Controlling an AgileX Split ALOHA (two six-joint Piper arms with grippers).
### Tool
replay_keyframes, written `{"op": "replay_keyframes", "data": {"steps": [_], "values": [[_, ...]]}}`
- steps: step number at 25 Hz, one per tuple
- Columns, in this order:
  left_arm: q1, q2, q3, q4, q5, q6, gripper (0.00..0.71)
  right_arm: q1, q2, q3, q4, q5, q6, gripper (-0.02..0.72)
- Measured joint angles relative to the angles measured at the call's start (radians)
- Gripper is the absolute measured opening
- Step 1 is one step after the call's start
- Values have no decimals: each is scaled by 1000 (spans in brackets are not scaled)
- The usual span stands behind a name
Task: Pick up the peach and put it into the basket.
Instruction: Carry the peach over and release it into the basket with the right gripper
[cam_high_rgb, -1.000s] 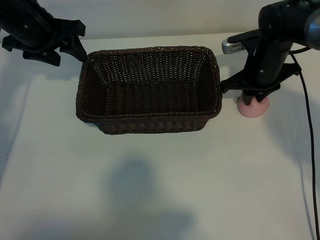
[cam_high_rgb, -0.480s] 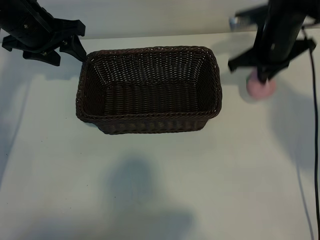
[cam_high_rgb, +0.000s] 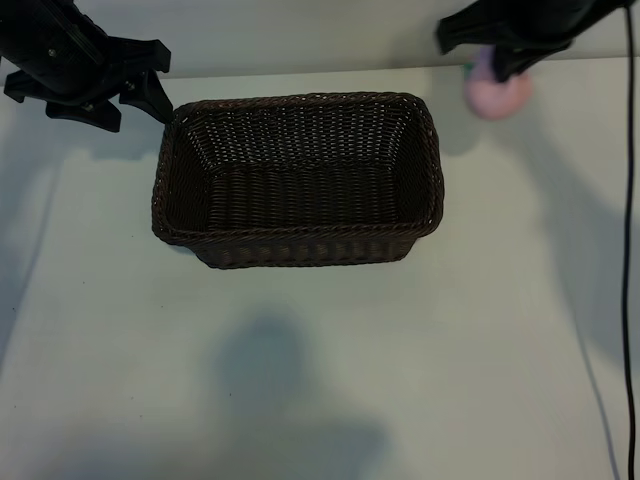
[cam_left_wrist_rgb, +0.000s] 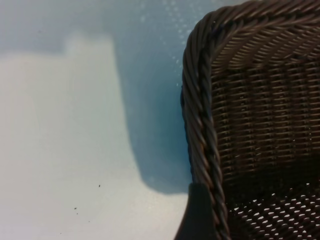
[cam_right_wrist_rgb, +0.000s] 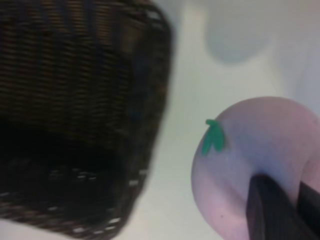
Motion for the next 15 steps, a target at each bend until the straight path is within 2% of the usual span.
{"op": "replay_keyframes", "data": {"steps": [5,11,15], "values": [[0,0,0,0,-1,1,593,111,11,-3,51,-35,-1,43],[0,0,0,0,-2,1,593,198,89,-3,57,-151,-1,43],[0,0,0,0,-2,1,593,212,176,-3,62,-213,-1,43]]}}
